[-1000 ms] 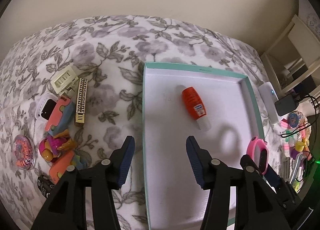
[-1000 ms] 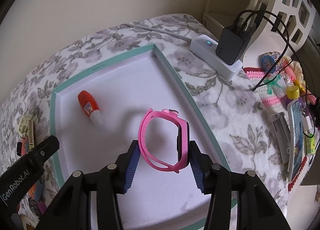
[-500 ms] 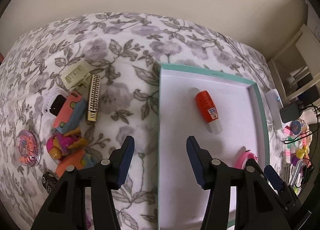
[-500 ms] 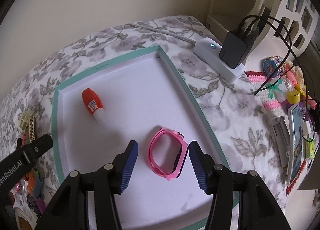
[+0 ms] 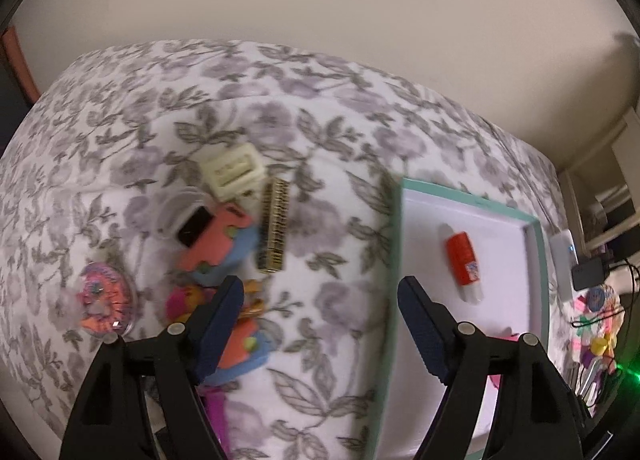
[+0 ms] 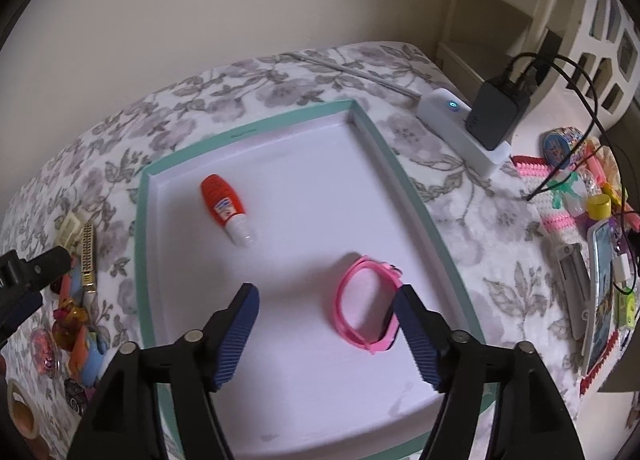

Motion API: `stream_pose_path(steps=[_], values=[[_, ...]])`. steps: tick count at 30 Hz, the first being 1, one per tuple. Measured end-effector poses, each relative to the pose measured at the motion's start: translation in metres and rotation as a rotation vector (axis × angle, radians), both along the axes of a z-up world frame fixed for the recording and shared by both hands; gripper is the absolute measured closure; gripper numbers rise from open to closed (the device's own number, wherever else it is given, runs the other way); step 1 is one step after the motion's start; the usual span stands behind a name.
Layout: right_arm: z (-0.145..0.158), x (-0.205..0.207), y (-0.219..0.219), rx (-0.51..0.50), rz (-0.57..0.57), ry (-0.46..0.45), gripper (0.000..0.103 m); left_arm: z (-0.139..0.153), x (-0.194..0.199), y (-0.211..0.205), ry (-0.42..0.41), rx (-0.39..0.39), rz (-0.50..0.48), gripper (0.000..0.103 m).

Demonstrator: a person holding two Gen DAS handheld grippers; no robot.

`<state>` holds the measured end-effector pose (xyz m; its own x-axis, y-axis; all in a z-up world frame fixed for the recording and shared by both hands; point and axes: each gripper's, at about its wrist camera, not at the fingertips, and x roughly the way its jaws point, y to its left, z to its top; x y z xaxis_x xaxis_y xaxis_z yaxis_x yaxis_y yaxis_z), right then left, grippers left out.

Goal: Organize rigid objects
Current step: 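Move both open tools back toward the remaining items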

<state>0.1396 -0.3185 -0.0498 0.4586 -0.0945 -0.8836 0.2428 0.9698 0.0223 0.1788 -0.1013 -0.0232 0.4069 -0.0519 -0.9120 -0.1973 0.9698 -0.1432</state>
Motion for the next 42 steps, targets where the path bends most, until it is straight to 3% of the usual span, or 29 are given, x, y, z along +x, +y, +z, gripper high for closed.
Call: stream_pose_path(steps=[4,6,8,13,19,24,29,42], values=[[0.003,-0.002,0.008,0.018,0.024,-0.017,0.016,0.003,-0.004,0.022,0.004,-0.035,0.044,0.023],[0.005,-0.003,0.011,0.026,0.030,-0.031,0.004,0.007,-0.008,0.031,-0.013,-0.032,0.063,0.023],[0.006,-0.004,0.016,0.029,0.044,-0.044,0.000,0.009,-0.012,0.039,-0.024,-0.017,0.085,0.022],[0.008,-0.006,0.028,0.042,0.072,-0.056,0.000,0.012,-0.020,0.064,-0.038,-0.003,0.151,0.010],[0.013,-0.010,0.047,0.065,0.119,-0.064,0.000,0.019,-0.030,0.090,-0.050,0.076,0.224,0.009],[0.023,-0.012,0.070,0.110,0.190,-0.081,0.000,0.030,-0.042,0.116,-0.081,0.049,0.291,0.009],[0.035,-0.017,0.099,0.118,0.266,-0.100,0.000,0.041,-0.055,0.128,-0.091,0.065,0.291,0.009],[0.005,-0.044,0.171,0.137,0.455,0.001,0.000,-0.003,-0.095,0.143,0.091,0.107,0.277,0.009]])
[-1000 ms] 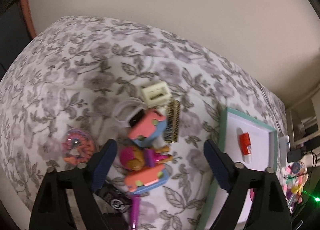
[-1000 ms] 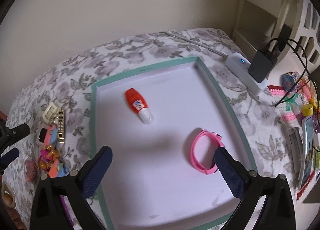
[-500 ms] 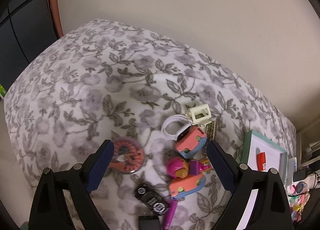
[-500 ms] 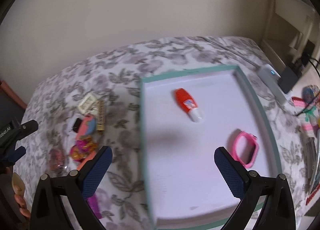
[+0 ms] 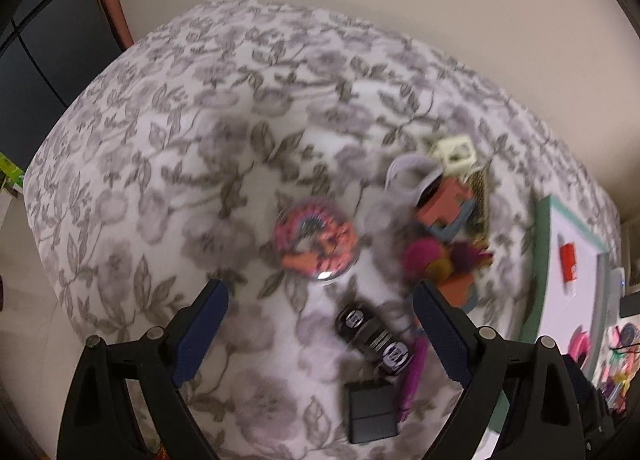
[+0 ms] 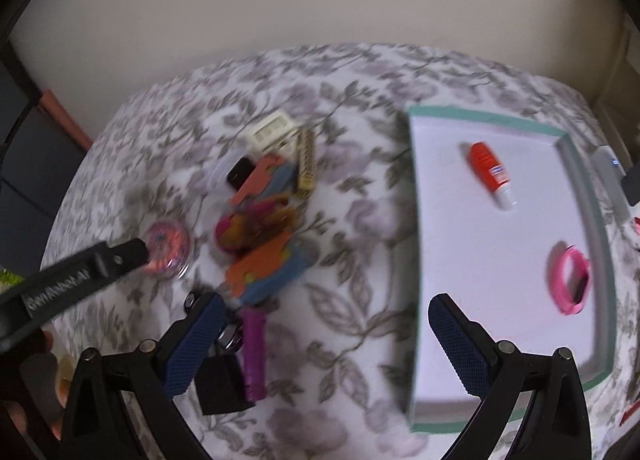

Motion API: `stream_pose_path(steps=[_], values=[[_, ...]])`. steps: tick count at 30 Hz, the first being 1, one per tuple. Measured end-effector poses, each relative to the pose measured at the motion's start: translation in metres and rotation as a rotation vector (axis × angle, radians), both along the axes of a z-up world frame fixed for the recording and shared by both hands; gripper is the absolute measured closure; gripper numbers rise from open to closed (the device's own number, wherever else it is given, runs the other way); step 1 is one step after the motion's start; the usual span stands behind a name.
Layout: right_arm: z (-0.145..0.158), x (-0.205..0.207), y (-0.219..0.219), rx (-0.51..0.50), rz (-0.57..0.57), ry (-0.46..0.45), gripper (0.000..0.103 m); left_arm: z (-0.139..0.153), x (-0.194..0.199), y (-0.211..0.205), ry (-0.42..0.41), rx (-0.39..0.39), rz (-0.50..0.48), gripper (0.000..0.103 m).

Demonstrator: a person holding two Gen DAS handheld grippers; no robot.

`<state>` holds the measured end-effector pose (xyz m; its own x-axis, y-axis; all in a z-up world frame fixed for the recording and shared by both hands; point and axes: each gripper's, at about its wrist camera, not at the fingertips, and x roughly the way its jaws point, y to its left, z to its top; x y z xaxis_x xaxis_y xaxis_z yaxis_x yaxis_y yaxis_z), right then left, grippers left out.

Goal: Organize rigid objects
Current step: 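Move both open tools back toward the remaining items, then grasp the purple lighter with the right tool while the left tool grasps the black charger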

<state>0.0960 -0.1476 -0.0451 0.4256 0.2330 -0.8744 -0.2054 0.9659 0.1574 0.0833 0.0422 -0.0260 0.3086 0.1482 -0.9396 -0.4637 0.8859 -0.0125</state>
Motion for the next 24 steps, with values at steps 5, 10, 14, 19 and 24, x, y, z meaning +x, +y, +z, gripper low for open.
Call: stream_pose_path(steps=[5,10,14,19,24], values=[[-0.014,-0.008,0.008,-0.012,0.025,0.044,0.000,-0.014,-0.015,0.008,0.044,-0.023,0.021,0.009],[-0.031,-0.012,0.014,-0.018,0.039,0.099,0.000,-0.031,-0.032,0.020,0.091,-0.058,0.063,0.009],[-0.043,-0.015,0.022,-0.035,0.063,0.130,0.000,-0.043,-0.043,0.027,0.115,-0.120,0.103,0.009],[-0.059,-0.017,0.033,-0.081,0.087,0.155,0.000,-0.051,-0.049,0.031,0.140,-0.141,0.126,0.009],[-0.063,-0.017,0.041,-0.095,0.114,0.151,0.000,-0.054,-0.050,0.029,0.151,-0.139,0.120,0.009]])
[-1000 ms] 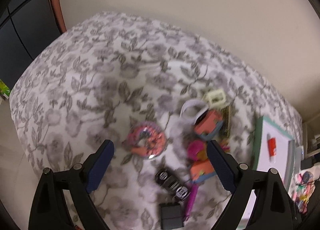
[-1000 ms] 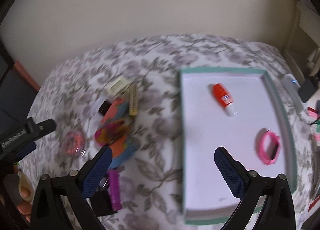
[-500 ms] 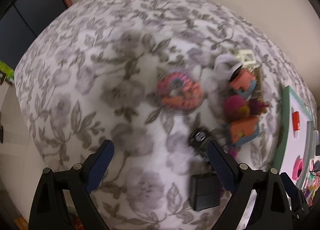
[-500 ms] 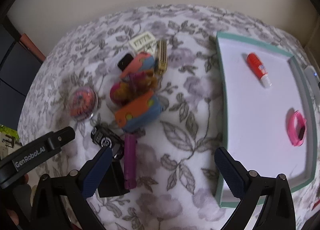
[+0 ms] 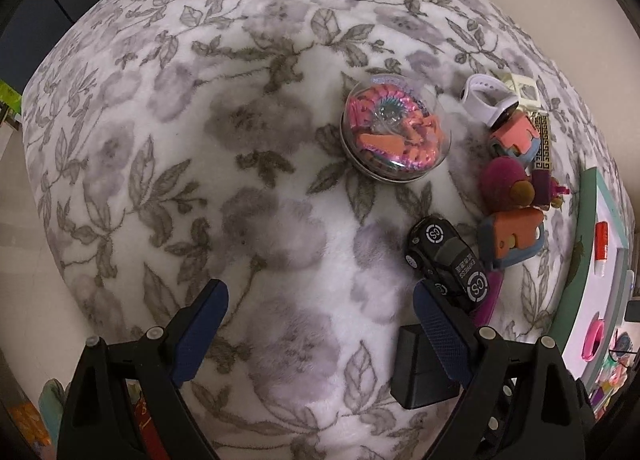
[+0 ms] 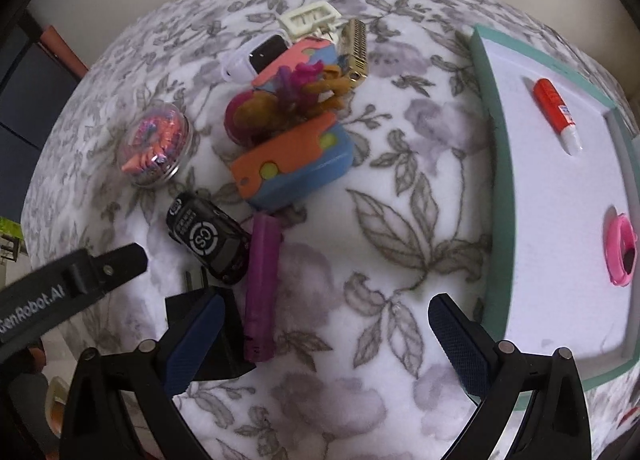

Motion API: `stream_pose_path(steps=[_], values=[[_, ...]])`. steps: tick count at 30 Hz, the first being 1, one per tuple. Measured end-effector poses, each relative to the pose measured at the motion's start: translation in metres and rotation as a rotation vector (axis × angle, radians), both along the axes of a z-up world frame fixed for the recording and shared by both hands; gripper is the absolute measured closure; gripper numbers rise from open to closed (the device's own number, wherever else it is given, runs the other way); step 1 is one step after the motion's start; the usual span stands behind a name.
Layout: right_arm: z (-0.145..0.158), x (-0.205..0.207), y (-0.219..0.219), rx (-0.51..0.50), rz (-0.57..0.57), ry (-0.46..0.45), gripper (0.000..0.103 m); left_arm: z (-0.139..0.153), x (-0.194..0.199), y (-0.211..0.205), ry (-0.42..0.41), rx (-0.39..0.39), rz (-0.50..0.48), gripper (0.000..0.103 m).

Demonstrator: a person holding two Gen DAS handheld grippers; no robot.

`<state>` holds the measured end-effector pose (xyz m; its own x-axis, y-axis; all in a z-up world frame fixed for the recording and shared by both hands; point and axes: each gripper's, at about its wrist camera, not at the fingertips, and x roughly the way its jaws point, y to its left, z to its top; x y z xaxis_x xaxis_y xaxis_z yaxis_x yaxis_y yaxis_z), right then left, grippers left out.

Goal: Organize rigid objects
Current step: 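Grasp the purple lighter with the right tool while the left tool grasps the black charger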

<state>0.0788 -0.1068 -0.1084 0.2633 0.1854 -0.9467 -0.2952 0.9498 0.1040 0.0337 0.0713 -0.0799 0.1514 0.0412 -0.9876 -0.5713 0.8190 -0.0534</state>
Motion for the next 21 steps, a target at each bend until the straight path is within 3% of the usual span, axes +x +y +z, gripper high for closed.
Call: stream_pose_path(steps=[7,17,21], values=[[-0.013,0.006,0.001,-0.033,-0.006,0.026,0.000,-0.002,0.004,0.001,0.003,-0.020,-0.003,0.009],[-0.017,0.007,0.005,-0.058,-0.010,-0.012,0.001,-0.001,0.012,-0.012,0.003,-0.040,-0.047,0.009],[-0.018,0.008,0.010,-0.114,0.005,-0.031,0.005,-0.003,0.016,-0.018,0.005,-0.057,-0.051,0.009]])
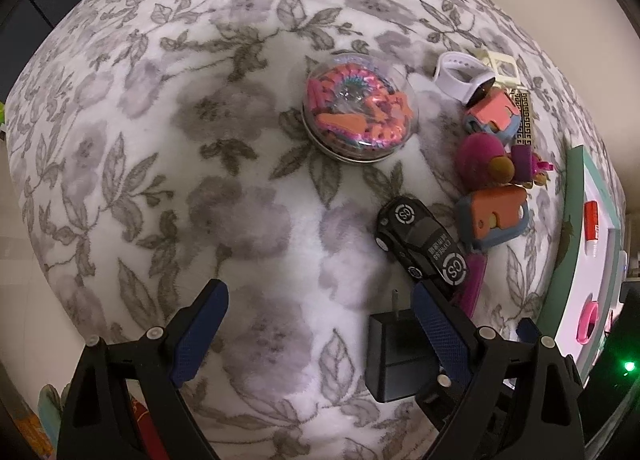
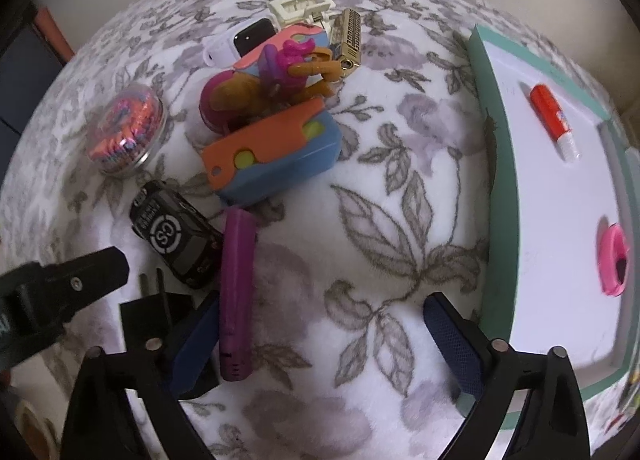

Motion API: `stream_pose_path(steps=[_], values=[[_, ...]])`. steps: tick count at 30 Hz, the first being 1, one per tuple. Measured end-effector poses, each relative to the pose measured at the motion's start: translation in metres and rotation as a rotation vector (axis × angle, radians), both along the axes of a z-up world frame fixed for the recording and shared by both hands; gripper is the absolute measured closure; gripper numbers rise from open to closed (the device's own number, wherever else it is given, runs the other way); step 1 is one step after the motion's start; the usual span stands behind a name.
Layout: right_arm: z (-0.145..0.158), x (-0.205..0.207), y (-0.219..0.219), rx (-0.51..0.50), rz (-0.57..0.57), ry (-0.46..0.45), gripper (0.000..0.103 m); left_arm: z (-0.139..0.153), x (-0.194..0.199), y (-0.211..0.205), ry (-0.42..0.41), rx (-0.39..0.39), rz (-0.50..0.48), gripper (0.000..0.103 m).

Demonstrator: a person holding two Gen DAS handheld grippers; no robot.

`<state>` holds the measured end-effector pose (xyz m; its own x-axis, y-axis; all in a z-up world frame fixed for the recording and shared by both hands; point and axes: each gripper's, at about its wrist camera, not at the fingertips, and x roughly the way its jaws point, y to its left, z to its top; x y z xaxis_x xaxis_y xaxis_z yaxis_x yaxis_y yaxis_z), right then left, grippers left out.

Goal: Organize rigid objects
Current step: 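Grasp the purple lighter with the right tool while the left tool grasps the black charger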

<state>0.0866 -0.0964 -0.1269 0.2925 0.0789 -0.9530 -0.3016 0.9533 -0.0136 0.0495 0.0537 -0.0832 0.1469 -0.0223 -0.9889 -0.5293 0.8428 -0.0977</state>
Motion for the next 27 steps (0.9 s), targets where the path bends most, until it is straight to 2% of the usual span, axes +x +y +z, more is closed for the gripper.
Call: stream_pose_path(steps=[4,6,13,17,27], values=[[0.005,-0.003,0.004,-0.001,0.002,-0.018,0.016,-0.001,0.001,-0.005,0.001,-0.006,-0.009,0.009],[0.008,-0.003,0.005,0.002,-0.001,-0.025,0.025,-0.002,0.001,-0.007,0.001,-0.011,-0.012,0.009],[0.016,-0.001,-0.001,0.009,-0.018,-0.035,0.040,-0.006,-0.001,-0.006,0.004,-0.029,-0.028,0.009],[0.021,0.000,-0.011,0.012,-0.037,-0.039,0.054,-0.010,-0.002,-0.011,0.008,-0.047,-0.040,0.009],[0.019,0.002,-0.034,0.060,-0.094,-0.010,0.075,-0.017,0.000,-0.035,0.027,-0.057,-0.092,0.009]])
